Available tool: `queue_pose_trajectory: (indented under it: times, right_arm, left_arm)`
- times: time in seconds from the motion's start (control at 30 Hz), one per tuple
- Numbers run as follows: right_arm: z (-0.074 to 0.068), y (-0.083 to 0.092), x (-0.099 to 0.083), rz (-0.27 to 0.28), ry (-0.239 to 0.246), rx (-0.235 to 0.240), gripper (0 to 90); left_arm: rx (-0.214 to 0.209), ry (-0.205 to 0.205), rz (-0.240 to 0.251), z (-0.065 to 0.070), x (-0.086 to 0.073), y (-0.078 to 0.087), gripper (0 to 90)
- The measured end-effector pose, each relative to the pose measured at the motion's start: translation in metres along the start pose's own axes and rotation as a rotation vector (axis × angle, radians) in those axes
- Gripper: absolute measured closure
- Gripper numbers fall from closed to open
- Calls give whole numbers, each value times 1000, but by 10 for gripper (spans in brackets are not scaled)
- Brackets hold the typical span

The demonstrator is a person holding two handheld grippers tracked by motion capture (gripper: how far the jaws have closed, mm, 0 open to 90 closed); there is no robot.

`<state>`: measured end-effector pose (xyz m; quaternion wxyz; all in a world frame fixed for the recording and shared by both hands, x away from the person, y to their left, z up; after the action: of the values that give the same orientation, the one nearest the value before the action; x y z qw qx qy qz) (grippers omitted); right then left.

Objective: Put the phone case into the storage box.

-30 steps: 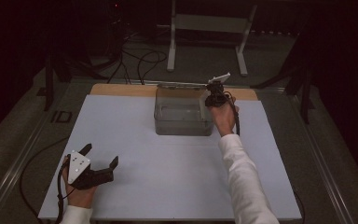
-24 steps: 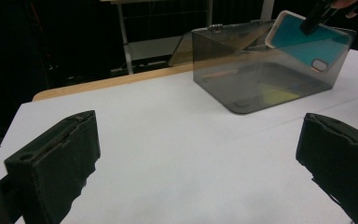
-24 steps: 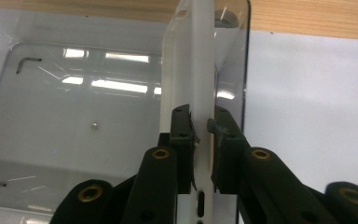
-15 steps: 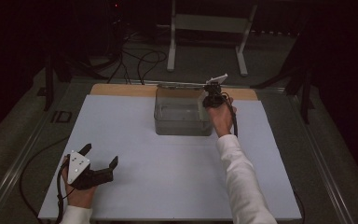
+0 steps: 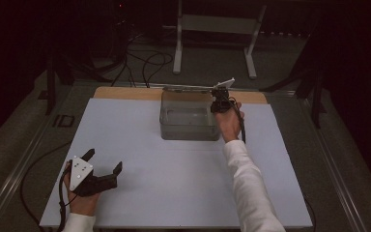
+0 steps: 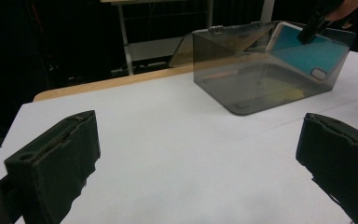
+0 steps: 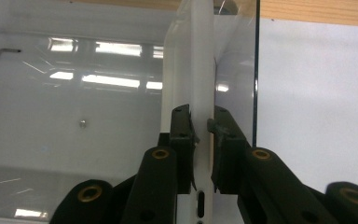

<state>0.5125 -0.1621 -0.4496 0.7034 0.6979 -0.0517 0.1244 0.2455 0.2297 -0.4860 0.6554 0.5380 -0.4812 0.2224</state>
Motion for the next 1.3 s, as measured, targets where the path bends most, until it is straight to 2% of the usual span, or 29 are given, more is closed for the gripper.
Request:
queue_pose_trajectory:
  times: [0.8,1.0,1.3]
  right_arm:
    - [-3,-5,1,-6,-14,-18,802]
    - [-5,-6,1,0,-5,-33,792]
    - [-5,-6,0,1,0,-31,771]
  left_arm:
    - [0,-1,-5,0,0,-1,3]
    - [1,-1,-4,0,0,0,3]
    - [0,-2,-6,0,0,0,3]
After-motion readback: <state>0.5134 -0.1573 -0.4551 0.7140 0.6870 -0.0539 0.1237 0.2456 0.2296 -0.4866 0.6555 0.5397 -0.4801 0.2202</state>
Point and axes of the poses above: each handheld gripper's, and its own axes: y roughly backward along the jaws, x roughly out of its top, z roughly to its right, the point moved 1 cm from there along -y, roughly forward along the jaws, and after that the axes turned 14 degrees about -z, right-handed, at the moved point
